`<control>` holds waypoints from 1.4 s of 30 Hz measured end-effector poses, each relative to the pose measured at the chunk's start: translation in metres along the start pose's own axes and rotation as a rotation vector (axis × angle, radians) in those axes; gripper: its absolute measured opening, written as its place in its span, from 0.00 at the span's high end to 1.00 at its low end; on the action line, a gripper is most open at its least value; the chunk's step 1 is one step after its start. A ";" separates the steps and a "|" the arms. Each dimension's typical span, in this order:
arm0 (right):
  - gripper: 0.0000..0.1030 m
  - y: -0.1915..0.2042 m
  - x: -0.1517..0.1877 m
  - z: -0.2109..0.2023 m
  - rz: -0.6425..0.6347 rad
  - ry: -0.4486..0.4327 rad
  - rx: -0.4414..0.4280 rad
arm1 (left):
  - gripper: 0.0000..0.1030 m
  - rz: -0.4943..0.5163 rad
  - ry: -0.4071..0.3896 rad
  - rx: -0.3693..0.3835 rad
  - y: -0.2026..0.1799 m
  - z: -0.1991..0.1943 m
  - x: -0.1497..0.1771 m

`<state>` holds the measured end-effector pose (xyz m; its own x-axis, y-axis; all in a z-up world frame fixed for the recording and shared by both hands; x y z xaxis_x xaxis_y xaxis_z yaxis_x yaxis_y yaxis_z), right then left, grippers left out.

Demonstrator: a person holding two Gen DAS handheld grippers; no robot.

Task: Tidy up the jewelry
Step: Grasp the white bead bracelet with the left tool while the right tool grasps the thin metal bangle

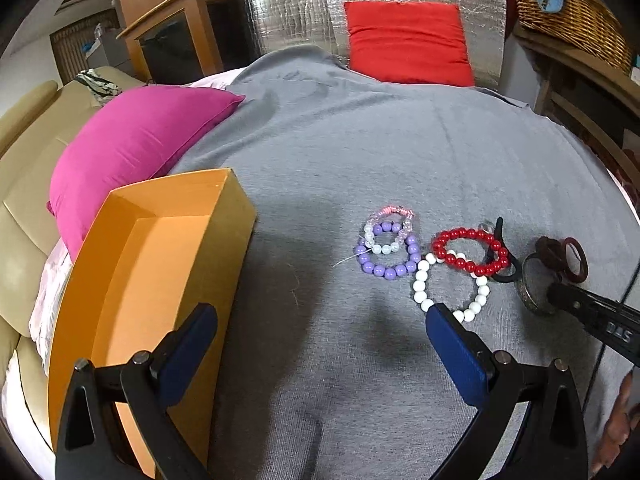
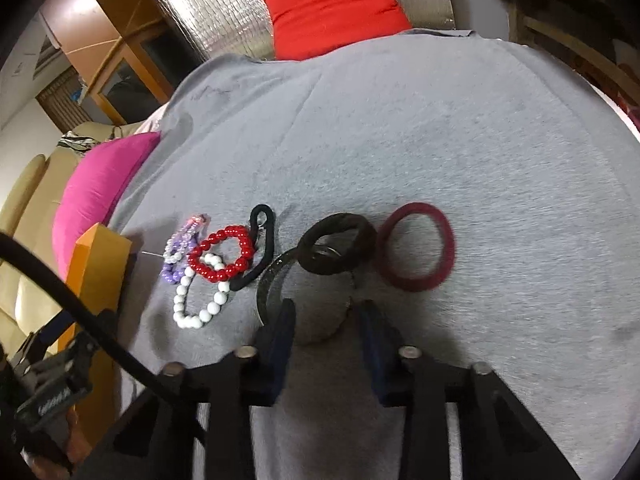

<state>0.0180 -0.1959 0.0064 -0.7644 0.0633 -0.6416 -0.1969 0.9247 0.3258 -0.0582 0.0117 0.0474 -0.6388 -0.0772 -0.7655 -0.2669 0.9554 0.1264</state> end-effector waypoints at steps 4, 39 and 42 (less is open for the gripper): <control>0.89 0.003 0.000 0.003 -0.010 -0.019 0.038 | 0.04 0.010 -0.003 0.017 -0.002 0.001 0.001; 0.33 0.002 0.012 -0.027 -0.068 0.017 -0.043 | 0.91 -0.125 0.099 0.462 -0.030 0.047 0.007; 0.31 0.015 0.015 -0.020 -0.135 0.012 -0.024 | 0.91 -0.124 0.084 0.478 -0.022 0.035 0.007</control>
Point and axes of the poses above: each gripper's, at about its wrist camera, not at the fingertips, and z roughly the way its jaws point, y to its left, x to its underside, the point moved 3 cm from there along z, roughly the way its jaws point, and after that the axes turned 11 degrees about -y, right-handed, at the moved point
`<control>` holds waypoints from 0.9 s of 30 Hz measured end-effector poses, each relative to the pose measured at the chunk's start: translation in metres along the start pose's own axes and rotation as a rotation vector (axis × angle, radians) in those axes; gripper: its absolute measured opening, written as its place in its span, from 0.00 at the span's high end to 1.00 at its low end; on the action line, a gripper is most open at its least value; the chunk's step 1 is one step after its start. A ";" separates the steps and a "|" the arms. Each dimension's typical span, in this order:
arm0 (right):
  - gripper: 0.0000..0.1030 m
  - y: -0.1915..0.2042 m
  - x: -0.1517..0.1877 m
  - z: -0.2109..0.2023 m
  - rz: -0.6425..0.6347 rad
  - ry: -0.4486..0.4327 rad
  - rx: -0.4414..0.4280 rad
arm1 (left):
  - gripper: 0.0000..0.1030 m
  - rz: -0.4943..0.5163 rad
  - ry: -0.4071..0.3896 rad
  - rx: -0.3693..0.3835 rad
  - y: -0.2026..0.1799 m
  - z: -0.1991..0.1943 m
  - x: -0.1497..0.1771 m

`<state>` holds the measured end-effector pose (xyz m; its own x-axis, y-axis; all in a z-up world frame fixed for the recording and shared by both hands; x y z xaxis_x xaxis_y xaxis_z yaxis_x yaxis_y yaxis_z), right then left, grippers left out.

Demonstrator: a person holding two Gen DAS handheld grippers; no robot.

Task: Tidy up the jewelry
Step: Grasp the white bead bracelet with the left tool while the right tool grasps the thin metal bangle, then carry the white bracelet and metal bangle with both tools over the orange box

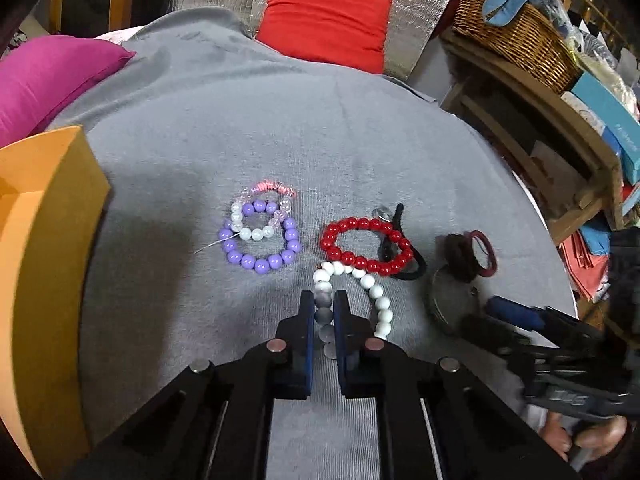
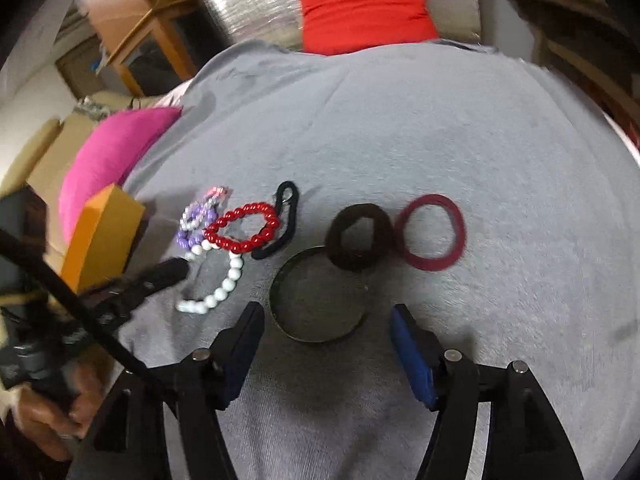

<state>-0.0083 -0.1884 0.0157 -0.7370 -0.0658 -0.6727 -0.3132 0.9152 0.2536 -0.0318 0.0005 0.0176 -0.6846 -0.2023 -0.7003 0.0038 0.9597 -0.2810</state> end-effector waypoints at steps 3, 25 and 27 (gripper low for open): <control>0.28 0.009 0.005 0.008 -0.077 -0.011 0.043 | 0.91 0.017 -0.001 0.013 -0.002 -0.010 0.002; 0.41 -0.032 0.003 -0.031 0.024 -0.075 -0.089 | 0.91 0.039 -0.076 0.080 -0.027 -0.056 -0.002; 0.41 -0.033 0.002 -0.034 0.052 -0.077 -0.131 | 0.91 0.037 -0.091 0.083 -0.029 -0.062 -0.003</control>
Point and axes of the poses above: each gripper's, at about its wrist camera, not at the fingertips, and z roughly the way its jaws point, y to its left, x to its underside, the point moved 3 cm from there along z, roughly the way its jaws point, and after that the axes turned 11 degrees about -y, right-handed, at the moved point
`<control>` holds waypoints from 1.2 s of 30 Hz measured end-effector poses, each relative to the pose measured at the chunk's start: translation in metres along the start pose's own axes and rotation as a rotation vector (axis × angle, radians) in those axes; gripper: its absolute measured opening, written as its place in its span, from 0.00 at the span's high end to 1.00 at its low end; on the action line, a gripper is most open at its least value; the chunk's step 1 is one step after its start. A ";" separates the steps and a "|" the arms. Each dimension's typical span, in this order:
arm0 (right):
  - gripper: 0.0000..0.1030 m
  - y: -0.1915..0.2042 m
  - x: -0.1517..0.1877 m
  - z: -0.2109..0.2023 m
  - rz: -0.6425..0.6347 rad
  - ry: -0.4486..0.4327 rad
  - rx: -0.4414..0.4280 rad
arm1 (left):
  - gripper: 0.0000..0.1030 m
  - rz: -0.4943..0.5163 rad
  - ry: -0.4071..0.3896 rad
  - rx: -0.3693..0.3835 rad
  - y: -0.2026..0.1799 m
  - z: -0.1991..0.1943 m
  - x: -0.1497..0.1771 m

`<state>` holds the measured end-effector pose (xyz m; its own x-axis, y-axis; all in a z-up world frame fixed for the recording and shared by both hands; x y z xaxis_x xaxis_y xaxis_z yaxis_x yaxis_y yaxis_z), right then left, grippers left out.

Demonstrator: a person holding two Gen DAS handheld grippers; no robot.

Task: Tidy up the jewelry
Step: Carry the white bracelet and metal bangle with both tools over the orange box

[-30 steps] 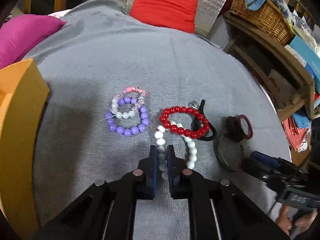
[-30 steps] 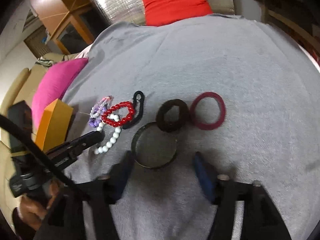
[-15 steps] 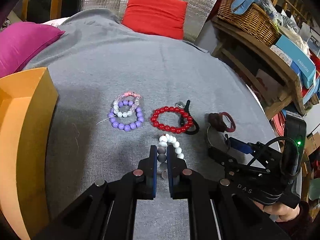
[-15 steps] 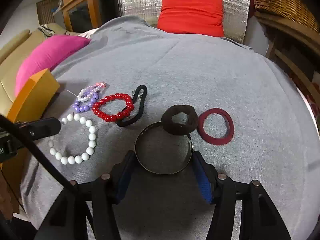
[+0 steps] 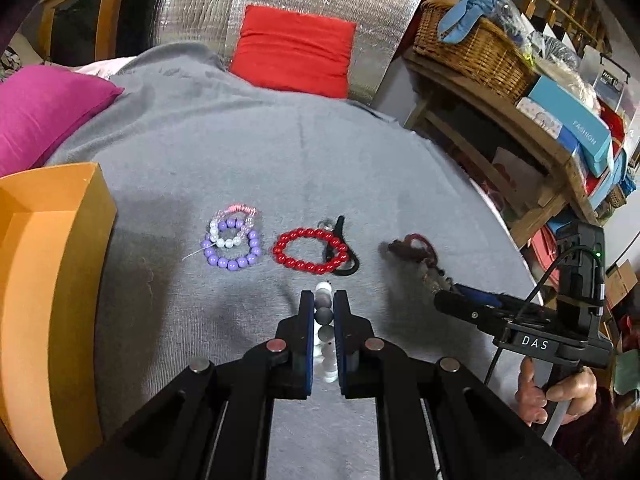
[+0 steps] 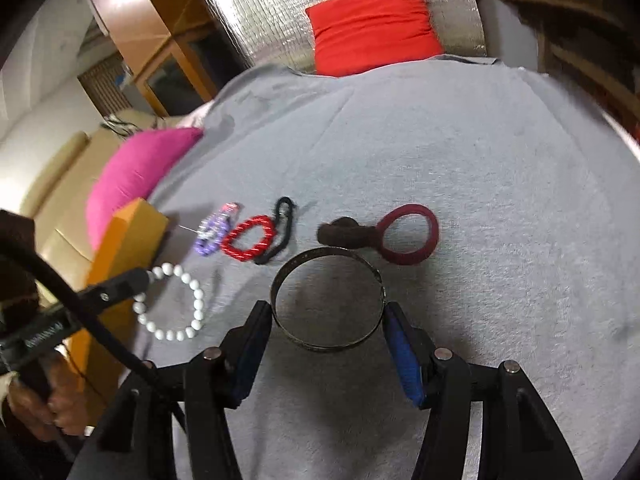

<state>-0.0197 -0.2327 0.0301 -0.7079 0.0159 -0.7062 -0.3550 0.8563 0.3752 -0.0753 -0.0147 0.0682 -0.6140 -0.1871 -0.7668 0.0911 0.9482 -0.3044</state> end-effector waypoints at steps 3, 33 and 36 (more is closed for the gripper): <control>0.41 0.008 -0.003 -0.005 0.037 -0.008 -0.090 | 0.91 0.003 -0.030 -0.003 -0.006 -0.012 -0.004; 0.41 0.327 -0.010 0.075 -0.285 0.146 -0.314 | 0.91 -0.216 -0.168 -0.394 0.171 -0.198 0.015; 0.41 0.353 -0.007 0.108 -0.291 0.209 -0.288 | 0.91 -0.255 -0.144 -0.421 0.193 -0.182 0.022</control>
Point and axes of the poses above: each gripper's, at about its wrist camera, not at the fingertips, and z roughly the way its jaws point, y to its left, x to its underside, the point moved 3 cm from there along z, roughly the way its jaws point, and after that the axes turned 11 degrees about -y, right-handed, at the moved point
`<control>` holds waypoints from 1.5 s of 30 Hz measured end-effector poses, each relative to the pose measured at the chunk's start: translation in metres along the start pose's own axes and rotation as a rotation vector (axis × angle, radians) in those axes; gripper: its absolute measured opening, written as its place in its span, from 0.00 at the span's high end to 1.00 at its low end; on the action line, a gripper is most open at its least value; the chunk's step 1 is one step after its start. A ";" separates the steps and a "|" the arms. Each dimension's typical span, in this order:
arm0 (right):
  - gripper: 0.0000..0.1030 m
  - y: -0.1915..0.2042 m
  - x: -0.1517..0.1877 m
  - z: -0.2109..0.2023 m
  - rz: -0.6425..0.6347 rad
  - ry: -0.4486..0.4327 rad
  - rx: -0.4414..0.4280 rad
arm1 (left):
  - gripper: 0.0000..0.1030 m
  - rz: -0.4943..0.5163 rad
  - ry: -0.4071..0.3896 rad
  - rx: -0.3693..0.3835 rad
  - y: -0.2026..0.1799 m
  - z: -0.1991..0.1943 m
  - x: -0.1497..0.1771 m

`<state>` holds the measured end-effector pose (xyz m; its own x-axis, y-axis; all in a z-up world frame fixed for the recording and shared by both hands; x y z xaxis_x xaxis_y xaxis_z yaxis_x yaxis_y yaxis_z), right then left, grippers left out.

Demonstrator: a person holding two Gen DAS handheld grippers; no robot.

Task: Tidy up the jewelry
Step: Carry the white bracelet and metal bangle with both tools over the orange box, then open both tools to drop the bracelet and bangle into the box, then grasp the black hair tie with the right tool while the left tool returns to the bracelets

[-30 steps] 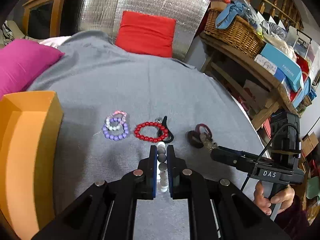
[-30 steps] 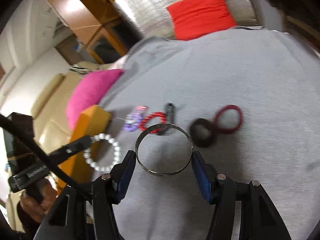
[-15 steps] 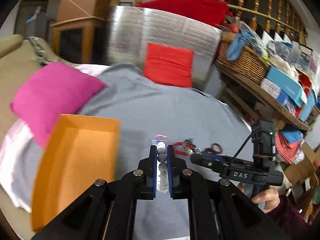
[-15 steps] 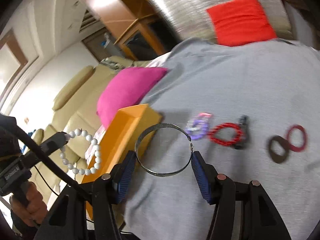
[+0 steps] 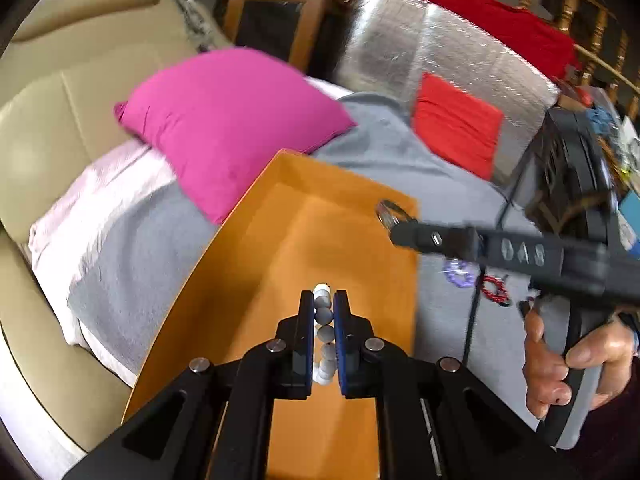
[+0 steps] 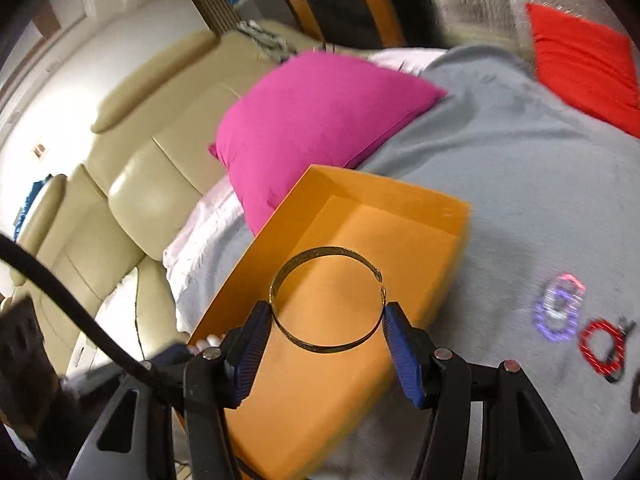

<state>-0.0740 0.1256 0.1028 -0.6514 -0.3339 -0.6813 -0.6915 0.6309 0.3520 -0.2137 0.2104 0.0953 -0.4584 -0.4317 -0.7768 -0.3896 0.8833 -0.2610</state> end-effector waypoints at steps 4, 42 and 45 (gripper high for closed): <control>0.41 0.006 -0.009 0.050 -0.012 0.069 0.051 | 0.91 -0.026 0.019 -0.035 0.015 0.030 0.002; 0.49 -0.235 0.076 -0.150 0.450 -0.271 0.159 | 0.40 0.140 -0.060 -0.027 -0.175 0.078 0.000; 0.60 -0.275 0.099 -0.166 0.565 -0.246 0.154 | 0.40 0.208 -0.014 0.019 -0.205 0.095 0.020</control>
<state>0.0003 -0.1974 0.0453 -0.7994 0.2389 -0.5513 -0.1975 0.7622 0.6165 -0.0672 0.0384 0.0785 -0.5159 -0.2370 -0.8232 -0.2721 0.9565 -0.1048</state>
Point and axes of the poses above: each gripper's, at about its wrist camera, not at the fingertips, and z roughly the way its jaws point, y to its left, x to its underside, the point moved 3 cm from there along z, roughly the way its jaws point, and after that the axes turned 11 degrees about -y, right-handed, at the moved point
